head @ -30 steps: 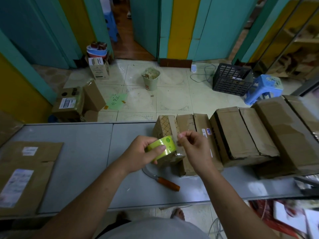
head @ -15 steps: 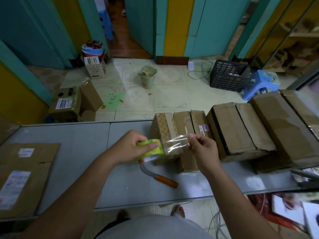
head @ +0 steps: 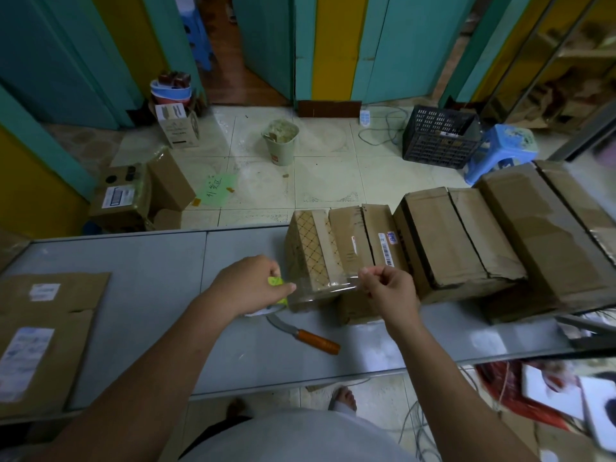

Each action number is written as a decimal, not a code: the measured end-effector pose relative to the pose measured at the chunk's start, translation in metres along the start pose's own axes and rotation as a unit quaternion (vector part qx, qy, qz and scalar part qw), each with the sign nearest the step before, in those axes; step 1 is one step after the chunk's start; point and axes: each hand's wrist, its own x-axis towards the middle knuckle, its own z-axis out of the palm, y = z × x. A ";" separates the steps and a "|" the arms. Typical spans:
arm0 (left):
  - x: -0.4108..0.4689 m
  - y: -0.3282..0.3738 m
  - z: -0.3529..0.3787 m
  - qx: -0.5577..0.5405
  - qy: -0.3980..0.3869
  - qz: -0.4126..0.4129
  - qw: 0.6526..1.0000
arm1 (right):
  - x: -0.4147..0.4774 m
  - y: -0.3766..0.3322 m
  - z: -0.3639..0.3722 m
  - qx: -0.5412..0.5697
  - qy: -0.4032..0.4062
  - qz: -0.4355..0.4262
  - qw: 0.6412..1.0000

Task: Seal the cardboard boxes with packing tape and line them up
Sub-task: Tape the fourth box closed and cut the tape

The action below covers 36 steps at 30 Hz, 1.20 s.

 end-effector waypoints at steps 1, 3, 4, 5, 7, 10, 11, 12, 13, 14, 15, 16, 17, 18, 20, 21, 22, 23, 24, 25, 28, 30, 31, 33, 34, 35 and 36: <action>0.000 0.000 -0.001 0.013 -0.003 0.003 1.000 | 0.000 0.001 0.001 -0.004 0.003 0.001 1.000; 0.000 -0.001 -0.004 0.015 -0.036 0.017 0.999 | 0.000 0.004 0.003 -0.006 -0.001 0.002 1.000; 0.000 -0.001 -0.006 0.008 -0.057 0.024 0.998 | 0.000 0.005 0.003 0.002 -0.007 0.004 1.000; 0.000 -0.001 -0.006 0.002 -0.071 0.030 0.997 | 0.000 0.006 0.004 0.013 -0.013 0.006 1.000; 0.002 -0.001 -0.006 -0.002 -0.091 0.040 0.995 | 0.000 0.007 0.007 0.041 -0.023 0.011 0.999; 0.004 -0.002 -0.005 -0.029 -0.128 0.044 0.990 | -0.001 0.007 0.012 0.094 -0.033 0.029 0.995; 0.004 -0.002 -0.005 -0.038 -0.136 0.042 0.989 | -0.002 0.007 0.013 0.118 -0.041 0.035 0.992; 0.004 -0.003 -0.005 -0.045 -0.141 0.040 0.988 | -0.003 0.007 0.015 0.140 -0.050 0.039 0.988; 0.005 -0.005 -0.005 -0.047 -0.144 0.039 0.988 | -0.004 0.006 0.017 0.159 -0.059 0.042 0.985; 0.005 -0.007 -0.004 -0.047 -0.144 0.038 0.988 | -0.006 0.006 0.019 0.175 -0.066 0.045 0.981; 0.005 -0.010 -0.004 -0.046 -0.144 0.036 0.988 | -0.007 0.006 0.022 0.190 -0.070 0.051 0.978; 0.005 -0.013 -0.004 -0.045 -0.143 0.035 0.988 | -0.008 0.007 0.025 0.201 -0.072 0.057 0.975; 0.005 -0.017 -0.005 -0.045 -0.143 0.034 0.988 | -0.010 0.008 0.028 0.209 -0.072 0.061 0.973; 0.005 -0.021 -0.005 -0.045 -0.144 0.035 0.988 | -0.011 0.009 0.031 0.214 -0.072 0.063 0.972; 0.004 -0.027 -0.006 -0.045 -0.147 0.038 0.987 | -0.013 0.011 0.038 0.209 -0.066 0.059 0.974; 0.004 -0.029 -0.006 -0.047 -0.148 0.039 0.987 | -0.014 0.013 0.040 0.202 -0.061 0.055 0.976; 0.004 -0.031 -0.006 -0.052 -0.149 0.040 0.987 | -0.014 0.014 0.042 0.197 -0.058 0.052 0.977; 0.003 -0.033 -0.006 -0.057 -0.148 0.039 0.987 | -0.014 0.015 0.044 0.195 -0.056 0.049 0.978; 0.003 -0.034 -0.005 -0.064 -0.146 0.038 0.986 | -0.013 0.017 0.045 0.196 -0.054 0.049 0.978; 0.003 -0.035 -0.005 -0.070 -0.144 0.038 0.986 | -0.012 0.018 0.046 0.196 -0.053 0.049 0.978; 0.003 -0.037 -0.002 -0.078 -0.140 0.041 0.986 | -0.008 0.022 0.046 0.177 -0.051 0.048 0.982; 0.004 -0.038 -0.002 -0.083 -0.138 0.043 0.986 | -0.006 0.024 0.046 0.148 -0.047 0.048 0.987; 0.004 -0.038 -0.001 -0.085 -0.137 0.042 0.986 | -0.005 0.025 0.047 0.136 -0.044 0.051 0.988; 0.006 -0.039 0.000 -0.085 -0.134 0.039 0.987 | -0.004 0.027 0.050 0.103 -0.028 0.060 0.992; 0.007 -0.040 0.001 -0.084 -0.133 0.038 0.987 | -0.003 0.027 0.051 0.080 -0.020 0.062 0.995; 0.008 -0.040 0.002 -0.084 -0.134 0.036 0.987 | -0.003 0.027 0.051 0.059 -0.017 0.060 0.996; 0.009 -0.039 0.004 -0.086 -0.134 0.034 0.987 | -0.003 0.027 0.052 0.046 -0.018 0.057 0.997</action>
